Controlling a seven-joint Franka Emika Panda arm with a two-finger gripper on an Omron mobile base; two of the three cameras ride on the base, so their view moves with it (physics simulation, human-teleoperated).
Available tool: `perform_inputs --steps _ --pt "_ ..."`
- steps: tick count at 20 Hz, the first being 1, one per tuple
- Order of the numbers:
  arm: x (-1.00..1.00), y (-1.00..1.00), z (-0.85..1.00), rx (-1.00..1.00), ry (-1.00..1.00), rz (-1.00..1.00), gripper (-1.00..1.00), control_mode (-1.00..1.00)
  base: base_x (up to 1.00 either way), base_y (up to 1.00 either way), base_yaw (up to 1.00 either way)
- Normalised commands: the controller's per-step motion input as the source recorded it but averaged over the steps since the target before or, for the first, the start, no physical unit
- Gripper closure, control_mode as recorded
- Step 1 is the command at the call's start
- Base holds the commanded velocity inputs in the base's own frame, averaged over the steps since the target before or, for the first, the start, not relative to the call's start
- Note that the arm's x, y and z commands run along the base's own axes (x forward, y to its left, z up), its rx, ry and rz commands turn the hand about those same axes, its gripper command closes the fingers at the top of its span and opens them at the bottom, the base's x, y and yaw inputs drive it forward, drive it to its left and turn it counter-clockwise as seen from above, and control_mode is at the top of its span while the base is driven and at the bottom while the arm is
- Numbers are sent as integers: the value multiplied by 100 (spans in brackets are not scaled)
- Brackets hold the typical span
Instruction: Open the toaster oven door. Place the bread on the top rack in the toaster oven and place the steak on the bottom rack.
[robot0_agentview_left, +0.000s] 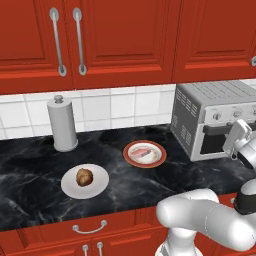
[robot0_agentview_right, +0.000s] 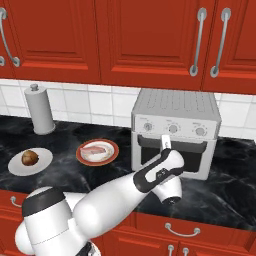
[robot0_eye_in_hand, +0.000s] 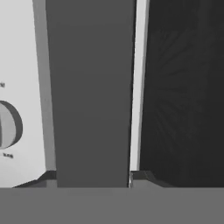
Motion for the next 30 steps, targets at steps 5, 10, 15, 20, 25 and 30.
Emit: perform_inputs --steps 5,10,15,20,25,30 --pt "-15 -2 -6 -5 0 0 100 -100 0 0 0" --pt "-12 0 -8 -2 0 0 100 -100 0 0 0" --pt "1 1 2 -1 0 0 100 -100 0 0 0" --pt "21 10 12 -1 0 0 100 -100 0 0 0" --pt "20 16 2 -1 0 0 100 -100 0 0 0" --pt "19 19 0 -4 6 0 100 -100 0 0 0"
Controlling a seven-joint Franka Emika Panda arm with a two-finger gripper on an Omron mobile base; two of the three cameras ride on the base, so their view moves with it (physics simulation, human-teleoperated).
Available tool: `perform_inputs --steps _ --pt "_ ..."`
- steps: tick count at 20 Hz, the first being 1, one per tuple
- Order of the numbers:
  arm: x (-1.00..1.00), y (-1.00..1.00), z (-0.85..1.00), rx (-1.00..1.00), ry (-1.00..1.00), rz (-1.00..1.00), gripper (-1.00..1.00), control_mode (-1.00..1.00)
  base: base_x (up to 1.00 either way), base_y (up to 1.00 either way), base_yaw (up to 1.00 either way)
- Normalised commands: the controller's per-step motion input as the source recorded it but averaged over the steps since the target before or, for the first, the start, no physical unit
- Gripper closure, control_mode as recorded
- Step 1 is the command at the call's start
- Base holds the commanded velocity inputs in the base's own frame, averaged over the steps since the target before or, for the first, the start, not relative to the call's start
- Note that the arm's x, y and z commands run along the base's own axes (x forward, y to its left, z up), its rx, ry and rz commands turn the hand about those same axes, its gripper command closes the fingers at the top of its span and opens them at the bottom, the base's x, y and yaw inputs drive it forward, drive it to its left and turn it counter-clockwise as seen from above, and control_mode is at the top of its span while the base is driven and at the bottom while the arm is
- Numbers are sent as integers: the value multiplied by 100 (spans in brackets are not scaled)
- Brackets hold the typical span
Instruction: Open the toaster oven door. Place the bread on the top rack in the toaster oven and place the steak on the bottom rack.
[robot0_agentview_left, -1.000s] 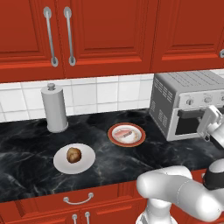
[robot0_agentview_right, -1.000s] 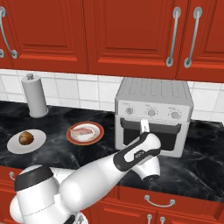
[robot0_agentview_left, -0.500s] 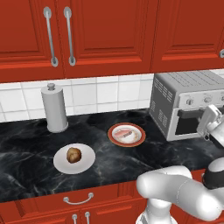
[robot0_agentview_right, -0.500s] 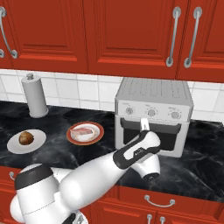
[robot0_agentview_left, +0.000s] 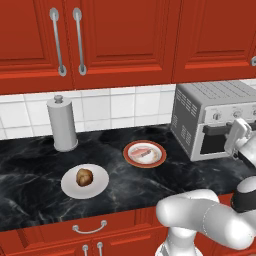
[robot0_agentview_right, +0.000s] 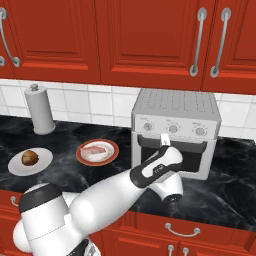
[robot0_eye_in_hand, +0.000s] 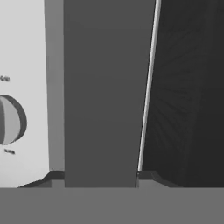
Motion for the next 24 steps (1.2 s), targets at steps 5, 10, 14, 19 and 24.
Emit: perform_inputs --steps 5,10,14,19,24 --pt "3 30 -15 -23 36 0 100 -100 0 0 0" --pt "-2 35 -52 -32 53 0 100 -100 0 0 0" --pt "0 39 -63 -23 56 0 100 -100 0 0 0" --pt "-5 38 -71 -16 48 0 100 -100 0 0 0" --pt "-15 38 -86 -11 33 0 100 -100 0 0 0"
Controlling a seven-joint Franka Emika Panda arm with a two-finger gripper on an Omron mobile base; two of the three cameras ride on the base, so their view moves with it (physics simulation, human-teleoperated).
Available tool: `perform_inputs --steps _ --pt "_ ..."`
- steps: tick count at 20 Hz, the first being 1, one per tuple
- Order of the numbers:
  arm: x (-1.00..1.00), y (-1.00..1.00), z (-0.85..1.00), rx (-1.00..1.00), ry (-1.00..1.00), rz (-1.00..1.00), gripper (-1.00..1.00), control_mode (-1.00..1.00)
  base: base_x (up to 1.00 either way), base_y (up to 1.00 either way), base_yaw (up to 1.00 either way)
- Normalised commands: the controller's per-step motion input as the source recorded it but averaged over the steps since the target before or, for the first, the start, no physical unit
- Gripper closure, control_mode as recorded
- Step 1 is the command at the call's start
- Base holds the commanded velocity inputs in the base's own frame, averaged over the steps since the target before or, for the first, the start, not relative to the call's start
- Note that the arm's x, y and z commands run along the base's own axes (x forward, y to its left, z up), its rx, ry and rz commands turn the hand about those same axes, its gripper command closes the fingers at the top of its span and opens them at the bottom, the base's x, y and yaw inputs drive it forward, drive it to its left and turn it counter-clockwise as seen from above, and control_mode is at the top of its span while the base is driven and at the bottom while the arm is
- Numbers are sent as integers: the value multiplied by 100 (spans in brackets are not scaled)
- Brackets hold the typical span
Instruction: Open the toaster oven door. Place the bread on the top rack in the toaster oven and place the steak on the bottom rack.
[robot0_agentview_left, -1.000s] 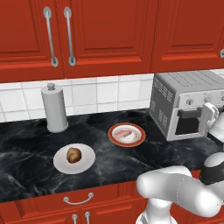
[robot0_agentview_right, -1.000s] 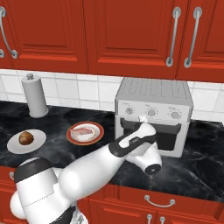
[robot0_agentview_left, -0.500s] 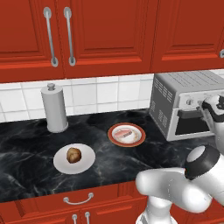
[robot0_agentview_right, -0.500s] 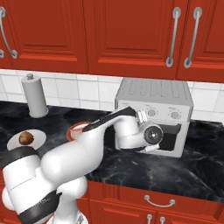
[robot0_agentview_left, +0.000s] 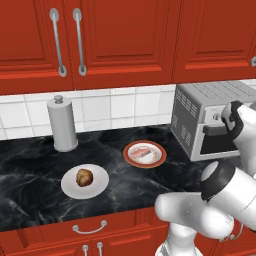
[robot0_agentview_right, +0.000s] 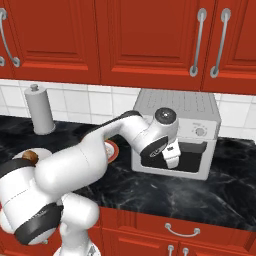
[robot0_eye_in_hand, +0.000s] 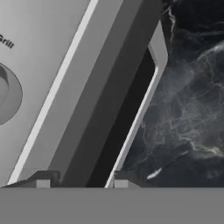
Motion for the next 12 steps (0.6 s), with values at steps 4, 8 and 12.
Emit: perform_inputs --steps 4,8,12 --pt "-23 44 -94 -2 11 0 100 -100 0 0 0" --pt "-21 44 -94 0 3 1 100 -100 0 0 0" --pt "-23 44 -94 0 1 2 100 -100 0 0 0"
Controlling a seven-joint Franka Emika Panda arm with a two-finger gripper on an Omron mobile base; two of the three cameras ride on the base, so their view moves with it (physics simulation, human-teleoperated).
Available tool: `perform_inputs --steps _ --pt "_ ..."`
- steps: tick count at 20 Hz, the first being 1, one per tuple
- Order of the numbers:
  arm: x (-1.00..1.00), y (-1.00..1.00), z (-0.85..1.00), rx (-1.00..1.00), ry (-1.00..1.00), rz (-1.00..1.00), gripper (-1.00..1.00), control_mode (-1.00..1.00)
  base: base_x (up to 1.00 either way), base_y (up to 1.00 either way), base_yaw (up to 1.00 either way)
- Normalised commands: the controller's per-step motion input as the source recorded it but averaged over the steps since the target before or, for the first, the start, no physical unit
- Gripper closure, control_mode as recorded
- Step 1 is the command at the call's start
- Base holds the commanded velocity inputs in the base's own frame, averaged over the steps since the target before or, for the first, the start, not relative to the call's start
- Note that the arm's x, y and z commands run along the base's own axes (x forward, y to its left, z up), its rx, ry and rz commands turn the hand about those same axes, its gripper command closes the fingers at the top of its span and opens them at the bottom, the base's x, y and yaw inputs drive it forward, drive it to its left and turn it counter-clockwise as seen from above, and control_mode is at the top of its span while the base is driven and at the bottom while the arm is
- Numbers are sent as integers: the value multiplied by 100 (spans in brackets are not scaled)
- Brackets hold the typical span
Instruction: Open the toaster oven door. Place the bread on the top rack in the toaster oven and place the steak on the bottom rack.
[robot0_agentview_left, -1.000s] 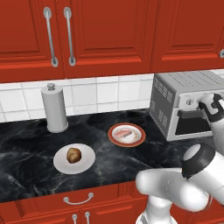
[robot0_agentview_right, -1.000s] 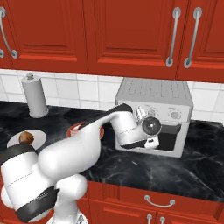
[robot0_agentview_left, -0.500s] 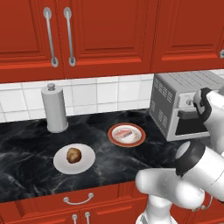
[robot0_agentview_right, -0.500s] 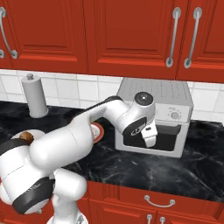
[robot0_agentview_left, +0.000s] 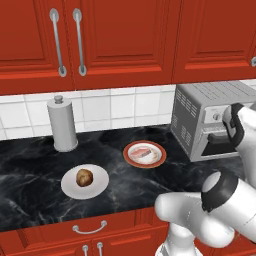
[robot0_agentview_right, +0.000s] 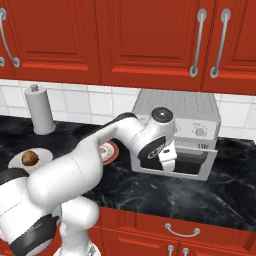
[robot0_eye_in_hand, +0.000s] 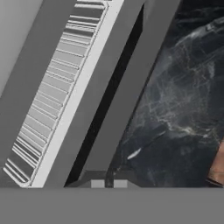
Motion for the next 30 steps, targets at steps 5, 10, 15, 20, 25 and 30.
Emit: perform_inputs --steps 5,10,15,20,25,30 --pt "-28 42 -94 -1 2 2 100 -100 0 0 0" --pt "-42 22 -94 -4 17 1 100 -100 0 0 0" --pt "-33 15 -86 -2 34 0 100 -100 0 0 0" --pt "-23 5 -71 0 45 0 100 -100 0 0 0" --pt "-15 0 -29 4 40 5 100 -100 0 0 0" --pt "-22 -5 0 18 16 15 100 -100 0 0 0"
